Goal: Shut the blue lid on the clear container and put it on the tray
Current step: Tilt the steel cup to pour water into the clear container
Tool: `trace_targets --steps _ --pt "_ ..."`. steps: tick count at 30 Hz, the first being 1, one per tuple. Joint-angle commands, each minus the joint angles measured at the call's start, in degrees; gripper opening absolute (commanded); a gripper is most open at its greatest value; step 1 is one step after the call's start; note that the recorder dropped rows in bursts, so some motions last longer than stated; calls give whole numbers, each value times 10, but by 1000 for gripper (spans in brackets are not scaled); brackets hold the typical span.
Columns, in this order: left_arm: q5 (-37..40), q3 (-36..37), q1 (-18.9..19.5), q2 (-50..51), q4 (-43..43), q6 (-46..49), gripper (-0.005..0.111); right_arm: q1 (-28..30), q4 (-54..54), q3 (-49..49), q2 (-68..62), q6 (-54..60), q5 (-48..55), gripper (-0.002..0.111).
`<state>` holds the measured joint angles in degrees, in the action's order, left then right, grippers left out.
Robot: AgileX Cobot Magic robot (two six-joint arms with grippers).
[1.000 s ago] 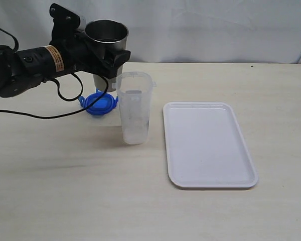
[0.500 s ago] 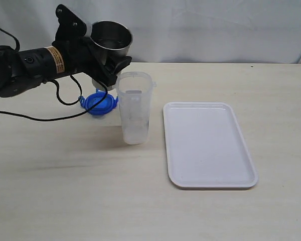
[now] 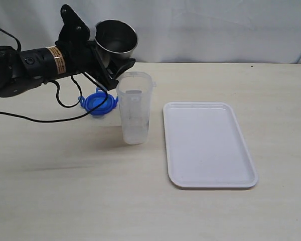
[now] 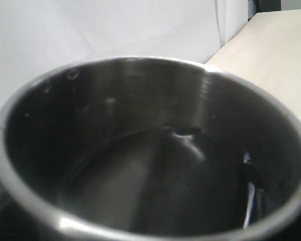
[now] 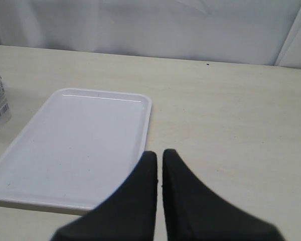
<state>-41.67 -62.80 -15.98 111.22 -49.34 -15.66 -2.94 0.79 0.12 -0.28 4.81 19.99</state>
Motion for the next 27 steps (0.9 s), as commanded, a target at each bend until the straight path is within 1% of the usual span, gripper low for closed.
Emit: trace_targets --steps 1,10,27 --pt "-45 -9 -1 -8 6 24 0 2 2 -1 3 -2 -2 5" --pt "-45 -9 -1 -8 6 85 0 2 2 -1 3 -2 -2 5" --pt "-55 -9 -1 -8 8 144 0 2 2 -1 3 -2 -2 5"
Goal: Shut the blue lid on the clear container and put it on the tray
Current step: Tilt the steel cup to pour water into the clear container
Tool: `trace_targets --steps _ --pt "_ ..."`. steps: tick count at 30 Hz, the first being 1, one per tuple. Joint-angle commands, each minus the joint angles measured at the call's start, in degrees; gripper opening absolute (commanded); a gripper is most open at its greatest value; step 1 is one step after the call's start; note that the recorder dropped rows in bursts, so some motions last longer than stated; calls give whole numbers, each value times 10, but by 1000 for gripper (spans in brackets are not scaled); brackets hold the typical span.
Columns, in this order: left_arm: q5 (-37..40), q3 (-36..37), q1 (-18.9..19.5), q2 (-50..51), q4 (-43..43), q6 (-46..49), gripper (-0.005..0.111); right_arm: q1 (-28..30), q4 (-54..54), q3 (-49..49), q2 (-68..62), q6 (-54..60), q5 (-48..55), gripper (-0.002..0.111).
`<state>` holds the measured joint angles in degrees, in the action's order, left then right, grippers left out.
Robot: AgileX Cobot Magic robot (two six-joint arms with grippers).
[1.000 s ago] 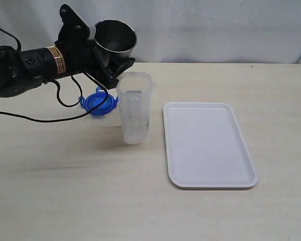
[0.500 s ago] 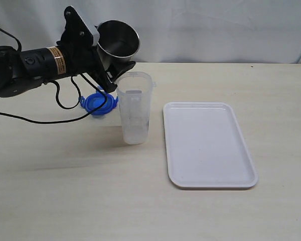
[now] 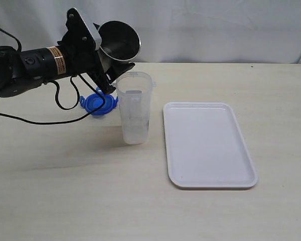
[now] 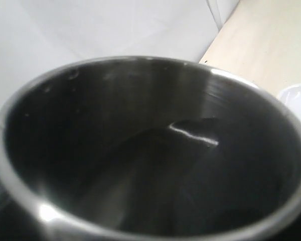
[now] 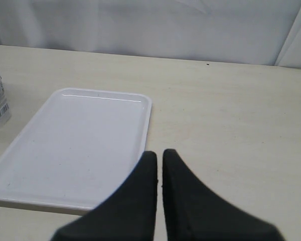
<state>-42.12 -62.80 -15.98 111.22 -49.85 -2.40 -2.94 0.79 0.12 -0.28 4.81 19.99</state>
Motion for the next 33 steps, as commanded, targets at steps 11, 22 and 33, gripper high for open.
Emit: trace_targets --steps 11,22,33 --pt "-54 -9 -1 -8 25 62 0 2 2 -1 3 -2 -2 5" --pt "-50 -9 -1 -8 40 133 0 2 2 -1 3 -2 -2 5" --pt "-37 -9 -1 -8 40 168 0 2 2 -1 3 -2 -2 5"
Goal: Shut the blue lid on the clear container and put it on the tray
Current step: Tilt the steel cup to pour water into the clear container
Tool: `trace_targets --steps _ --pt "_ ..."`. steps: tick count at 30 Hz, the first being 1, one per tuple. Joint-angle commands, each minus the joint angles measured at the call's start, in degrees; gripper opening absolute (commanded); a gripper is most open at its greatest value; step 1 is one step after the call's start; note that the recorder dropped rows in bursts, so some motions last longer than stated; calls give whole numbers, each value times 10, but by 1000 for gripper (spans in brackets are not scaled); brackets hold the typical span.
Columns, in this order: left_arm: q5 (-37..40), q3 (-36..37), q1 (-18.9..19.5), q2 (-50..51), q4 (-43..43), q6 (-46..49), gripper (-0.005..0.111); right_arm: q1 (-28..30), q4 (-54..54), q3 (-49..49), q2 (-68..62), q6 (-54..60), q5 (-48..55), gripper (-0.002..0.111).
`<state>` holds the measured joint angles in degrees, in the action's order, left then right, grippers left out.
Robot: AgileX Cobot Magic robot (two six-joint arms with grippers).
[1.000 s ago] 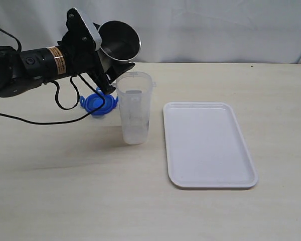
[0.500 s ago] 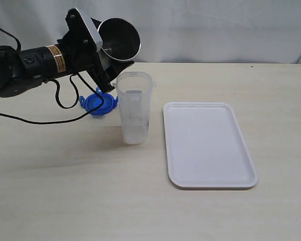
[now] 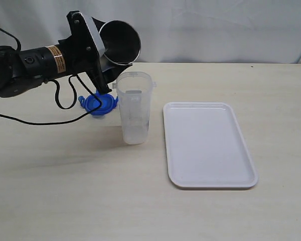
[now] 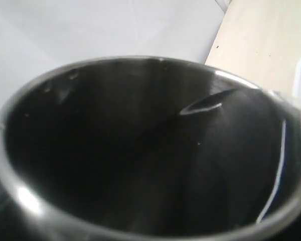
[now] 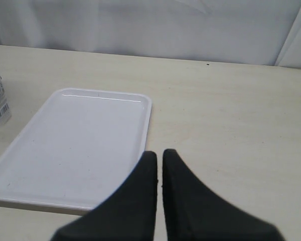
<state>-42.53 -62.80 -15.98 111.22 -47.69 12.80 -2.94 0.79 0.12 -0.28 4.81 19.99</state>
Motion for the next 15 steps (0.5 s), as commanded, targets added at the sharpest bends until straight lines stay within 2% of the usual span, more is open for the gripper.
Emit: trace_targets --steps 1,15 --pt "-32 -9 -1 -8 18 25 0 2 2 -1 3 -2 -2 5" --pt "-28 -9 -1 -8 18 56 0 2 2 -1 3 -2 -2 5"
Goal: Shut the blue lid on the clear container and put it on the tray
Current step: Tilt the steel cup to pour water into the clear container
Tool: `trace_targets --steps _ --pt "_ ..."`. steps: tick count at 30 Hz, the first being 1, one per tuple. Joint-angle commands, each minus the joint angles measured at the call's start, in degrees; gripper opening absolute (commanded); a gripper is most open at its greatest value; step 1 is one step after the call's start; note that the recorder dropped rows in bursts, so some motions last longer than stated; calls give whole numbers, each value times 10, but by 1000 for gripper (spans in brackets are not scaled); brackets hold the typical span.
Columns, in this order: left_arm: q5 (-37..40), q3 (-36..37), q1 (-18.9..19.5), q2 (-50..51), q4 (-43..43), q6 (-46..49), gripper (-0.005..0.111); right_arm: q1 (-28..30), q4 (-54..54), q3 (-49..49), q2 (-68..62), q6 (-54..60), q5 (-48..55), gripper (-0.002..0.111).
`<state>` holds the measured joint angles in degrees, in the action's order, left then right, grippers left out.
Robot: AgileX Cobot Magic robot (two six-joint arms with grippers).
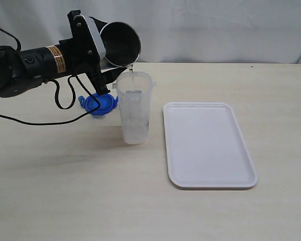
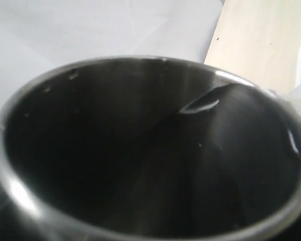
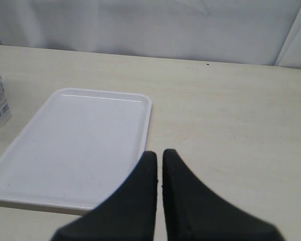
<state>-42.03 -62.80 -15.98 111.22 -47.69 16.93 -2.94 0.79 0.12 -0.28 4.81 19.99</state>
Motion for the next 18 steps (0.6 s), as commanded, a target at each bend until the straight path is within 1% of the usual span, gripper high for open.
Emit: trace_targets --steps 1,9,18 --pt "-33 -9 -1 -8 18 16 0 2 2 -1 3 -2 -2 5" --pt "-33 -9 -1 -8 18 44 0 2 2 -1 3 -2 -2 5" --pt "-29 -9 -1 -8 18 44 0 2 2 -1 3 -2 -2 5"
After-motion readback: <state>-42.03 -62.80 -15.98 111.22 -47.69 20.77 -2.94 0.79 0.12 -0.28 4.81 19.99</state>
